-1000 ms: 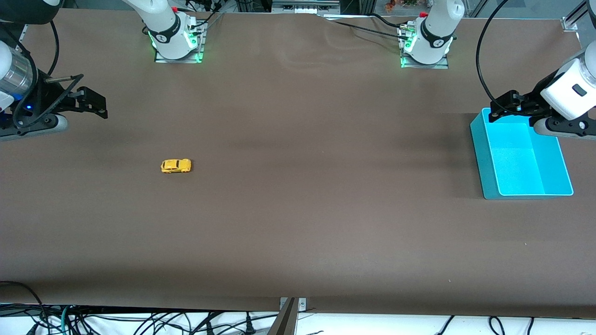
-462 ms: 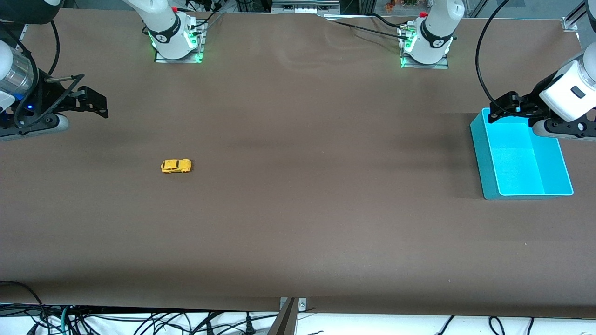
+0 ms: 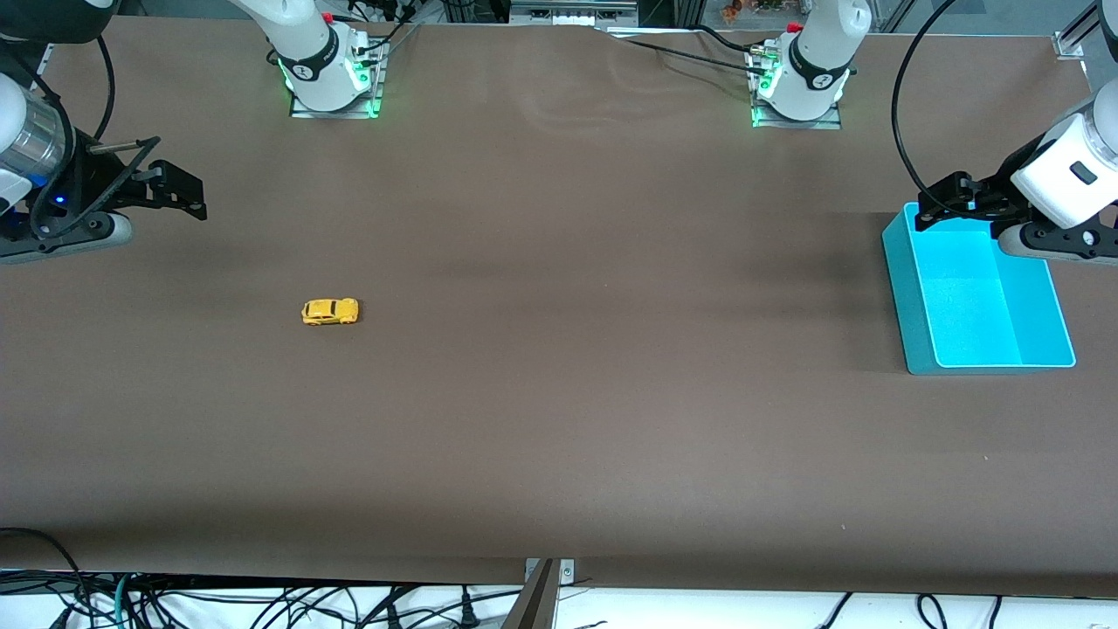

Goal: Wind and store yellow beetle car

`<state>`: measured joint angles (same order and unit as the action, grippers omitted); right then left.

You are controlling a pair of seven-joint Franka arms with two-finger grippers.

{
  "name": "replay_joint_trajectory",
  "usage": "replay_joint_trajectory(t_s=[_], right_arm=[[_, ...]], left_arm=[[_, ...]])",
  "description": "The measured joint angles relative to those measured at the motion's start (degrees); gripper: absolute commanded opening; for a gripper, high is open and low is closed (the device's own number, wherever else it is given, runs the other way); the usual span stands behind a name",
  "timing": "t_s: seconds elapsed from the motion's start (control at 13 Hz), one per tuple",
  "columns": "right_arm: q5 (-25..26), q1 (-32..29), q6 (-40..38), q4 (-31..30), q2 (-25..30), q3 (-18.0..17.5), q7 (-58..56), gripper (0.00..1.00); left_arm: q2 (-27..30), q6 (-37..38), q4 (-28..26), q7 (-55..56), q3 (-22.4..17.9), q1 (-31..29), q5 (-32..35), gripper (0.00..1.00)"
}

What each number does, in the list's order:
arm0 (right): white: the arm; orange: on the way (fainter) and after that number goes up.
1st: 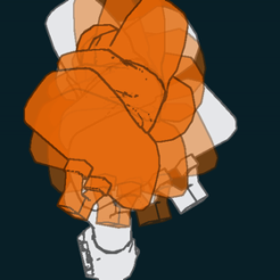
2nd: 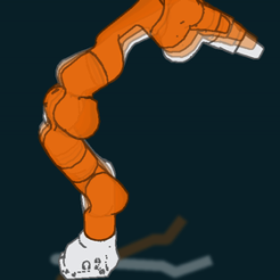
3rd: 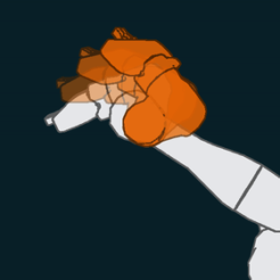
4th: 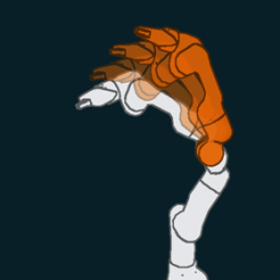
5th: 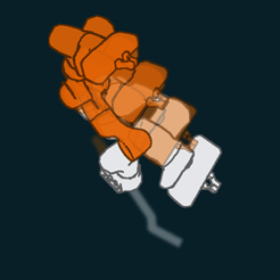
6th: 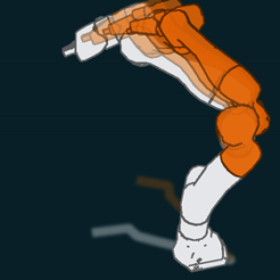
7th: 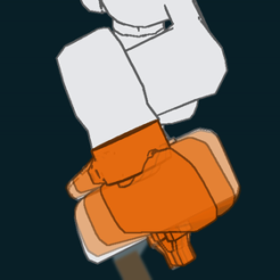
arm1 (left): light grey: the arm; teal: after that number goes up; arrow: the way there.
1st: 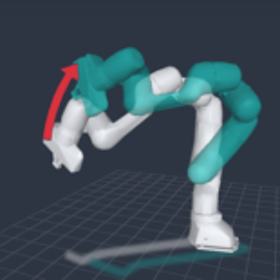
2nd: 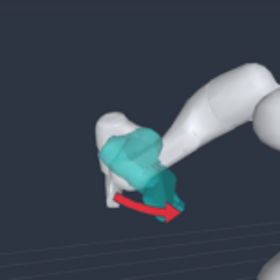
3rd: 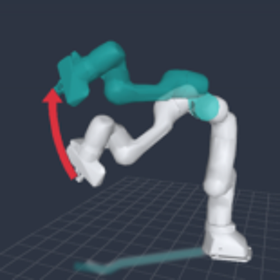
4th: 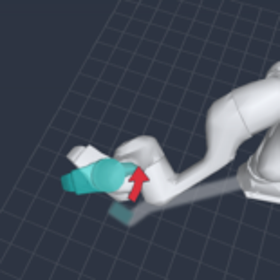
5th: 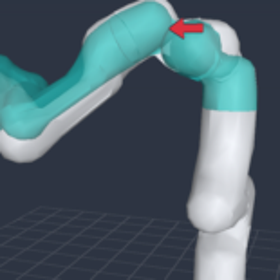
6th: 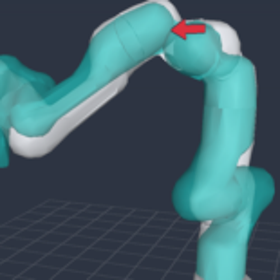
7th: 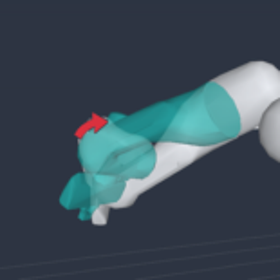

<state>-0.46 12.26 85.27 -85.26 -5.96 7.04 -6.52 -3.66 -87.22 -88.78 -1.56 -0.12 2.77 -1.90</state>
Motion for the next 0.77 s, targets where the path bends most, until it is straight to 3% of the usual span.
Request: replay_joint_trajectory(t_s=[0.77], right_arm=[[-1.09,-0.01,-0.56,-0.04,0.01,0.13,-0.02,1.00]], left_arm=[[-0.04,0.00,0.00,0.00,0.00,0.00,0.00,1.00]])
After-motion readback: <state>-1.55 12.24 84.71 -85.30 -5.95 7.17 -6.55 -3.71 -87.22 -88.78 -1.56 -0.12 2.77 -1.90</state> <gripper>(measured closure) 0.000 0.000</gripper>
